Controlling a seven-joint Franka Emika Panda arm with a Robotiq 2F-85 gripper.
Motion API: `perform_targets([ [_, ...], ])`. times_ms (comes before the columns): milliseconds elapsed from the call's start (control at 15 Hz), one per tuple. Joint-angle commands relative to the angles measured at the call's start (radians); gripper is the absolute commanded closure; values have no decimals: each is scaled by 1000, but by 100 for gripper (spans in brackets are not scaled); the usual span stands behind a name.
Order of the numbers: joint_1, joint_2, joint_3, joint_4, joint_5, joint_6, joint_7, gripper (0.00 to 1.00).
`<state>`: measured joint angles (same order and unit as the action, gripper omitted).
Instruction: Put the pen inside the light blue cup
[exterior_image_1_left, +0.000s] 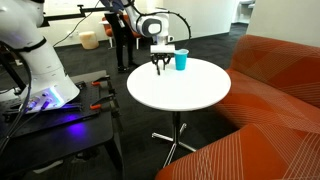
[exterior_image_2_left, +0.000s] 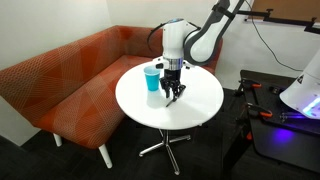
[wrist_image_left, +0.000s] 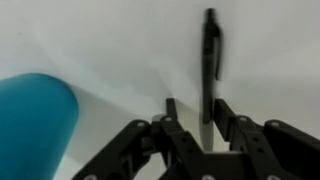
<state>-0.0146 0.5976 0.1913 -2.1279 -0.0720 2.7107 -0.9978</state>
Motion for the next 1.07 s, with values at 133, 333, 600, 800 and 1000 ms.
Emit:
perform_targets([
  [133, -18, 0, 13, -1, -22, 12, 4, 99],
  [333, -11, -9, 10, -6, -27, 5, 11, 98],
  [600, -23, -40, 25, -34, -17, 34, 3, 97],
  [800, -54, -53, 49, -59, -5, 116, -17, 97],
  [1000, -122, -56, 105, -90, 1, 225, -57, 97],
])
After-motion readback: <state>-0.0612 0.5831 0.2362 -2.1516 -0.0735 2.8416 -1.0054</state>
